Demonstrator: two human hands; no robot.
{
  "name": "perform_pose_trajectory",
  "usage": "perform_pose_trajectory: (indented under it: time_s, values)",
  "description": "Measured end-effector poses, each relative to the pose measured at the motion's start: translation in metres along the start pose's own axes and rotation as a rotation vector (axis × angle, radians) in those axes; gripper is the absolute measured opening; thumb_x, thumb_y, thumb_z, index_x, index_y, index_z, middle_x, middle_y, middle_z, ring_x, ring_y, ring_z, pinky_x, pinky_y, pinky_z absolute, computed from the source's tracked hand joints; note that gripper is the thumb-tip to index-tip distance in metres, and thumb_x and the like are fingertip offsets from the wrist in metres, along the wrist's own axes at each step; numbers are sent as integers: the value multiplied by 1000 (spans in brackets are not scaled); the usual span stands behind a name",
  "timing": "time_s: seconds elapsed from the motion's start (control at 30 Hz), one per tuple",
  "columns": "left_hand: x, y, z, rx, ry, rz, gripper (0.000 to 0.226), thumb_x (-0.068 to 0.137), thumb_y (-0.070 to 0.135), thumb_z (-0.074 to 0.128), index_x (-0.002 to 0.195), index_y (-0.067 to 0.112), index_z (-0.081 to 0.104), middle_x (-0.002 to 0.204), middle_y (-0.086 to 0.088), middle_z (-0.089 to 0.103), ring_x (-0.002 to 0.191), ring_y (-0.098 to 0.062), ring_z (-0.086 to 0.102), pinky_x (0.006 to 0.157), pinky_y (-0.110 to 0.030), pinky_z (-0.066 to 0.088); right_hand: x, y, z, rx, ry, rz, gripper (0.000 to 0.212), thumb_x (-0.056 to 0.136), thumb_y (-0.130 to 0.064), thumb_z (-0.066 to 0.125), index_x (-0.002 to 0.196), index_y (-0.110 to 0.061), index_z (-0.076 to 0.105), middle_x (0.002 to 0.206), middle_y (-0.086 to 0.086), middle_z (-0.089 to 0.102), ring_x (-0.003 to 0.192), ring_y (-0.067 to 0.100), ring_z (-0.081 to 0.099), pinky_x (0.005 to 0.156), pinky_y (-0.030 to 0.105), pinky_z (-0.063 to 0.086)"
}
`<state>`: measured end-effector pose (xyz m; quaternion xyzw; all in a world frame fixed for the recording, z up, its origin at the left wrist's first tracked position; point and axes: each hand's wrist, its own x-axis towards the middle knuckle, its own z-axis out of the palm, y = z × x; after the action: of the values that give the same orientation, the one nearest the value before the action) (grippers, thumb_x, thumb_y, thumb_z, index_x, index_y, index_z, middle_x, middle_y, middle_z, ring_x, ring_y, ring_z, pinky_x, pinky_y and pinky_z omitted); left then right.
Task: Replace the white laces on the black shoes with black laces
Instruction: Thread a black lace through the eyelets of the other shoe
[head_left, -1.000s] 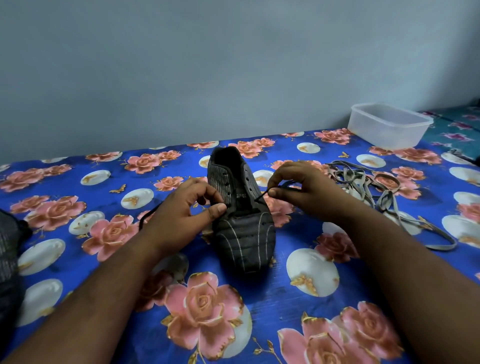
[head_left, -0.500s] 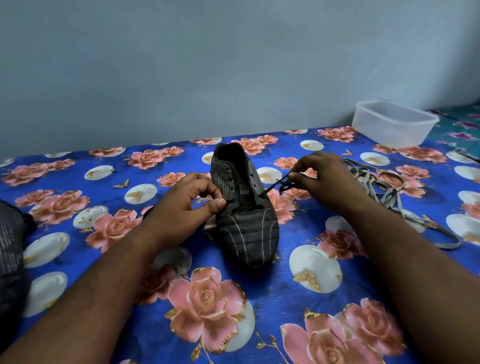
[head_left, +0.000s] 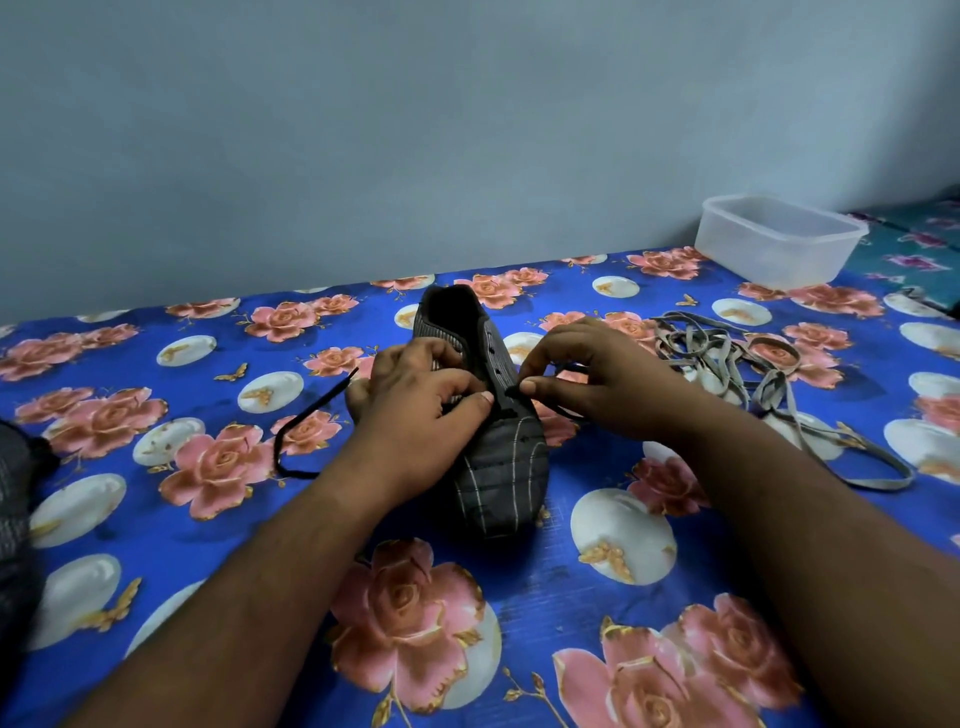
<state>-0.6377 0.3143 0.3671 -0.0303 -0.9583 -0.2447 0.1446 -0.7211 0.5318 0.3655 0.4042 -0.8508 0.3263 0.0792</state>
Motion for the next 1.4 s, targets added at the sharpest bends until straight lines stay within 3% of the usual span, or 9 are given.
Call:
perform_pose_trajectory:
  time_s: [0.13,0.3,0.53,0.73,0.83,0.93,1.07,1.2,1.4]
  values:
    - [-1,0,-1,-87,-32,-39,21,87,58,59,70,46,61,120,22,41,129,-9,27,110,-38,17,0,-5,-1,125,-44,45,2,93,-29,72,92,-28,71,87,-19,68,90,4,59,83,30,47]
    - [-2,4,0,-141,-31,-59,13,94,40,64,81,39,65,122,20,42,130,-5,24,92,-24,10,0,-9,1,115,-24,13,6,91,-30,75,97,-28,74,93,-16,72,93,8,60,83,32,48]
    - [-2,0,4,-183,-17,-48,20,97,45,59,77,41,61,121,21,43,131,-10,28,109,-37,20,3,-12,3,30,26,-88,10,88,-36,73,91,-26,75,89,-14,72,88,5,62,81,22,39]
    - [-5,-24,-4,-232,61,137,30,99,45,50,125,31,52,118,11,48,111,-5,43,99,-20,33,-2,-11,4,231,-67,90,8,95,-24,70,89,-27,67,85,-16,67,78,-1,59,73,18,46]
    - [-9,-38,-11,-373,-23,10,13,102,31,55,113,31,50,111,7,52,91,1,51,85,-15,39,-4,-14,4,363,-82,130,6,96,-16,68,91,-14,67,69,-23,62,62,-6,55,61,7,39]
    - [-8,-42,-14,-470,-115,-61,28,89,56,66,96,31,56,92,-1,64,71,-6,54,72,-26,45,-3,-16,4,395,-64,141,5,96,-14,69,91,-15,67,71,-22,64,63,-5,56,63,10,40]
    - [-7,-41,-21,-474,-94,-70,42,80,65,67,87,24,65,85,-10,71,79,-30,65,76,-44,51,-2,-17,2,432,-28,153,6,91,-13,75,96,-16,72,83,-2,73,76,6,65,74,33,55]
    - [-6,-43,-27,-379,-1,-45,25,92,40,71,82,17,73,76,-14,63,64,-17,48,65,-34,41,-3,-18,-3,362,-8,142,15,90,-9,74,101,-19,78,81,-11,74,72,-1,65,68,14,46]
    - [-8,-42,-30,-288,10,-99,26,71,62,62,82,40,71,79,14,65,82,-9,58,84,-39,46,-3,-15,-4,254,12,112,20,90,-11,74,90,-32,76,72,-10,64,68,7,53,67,19,42]
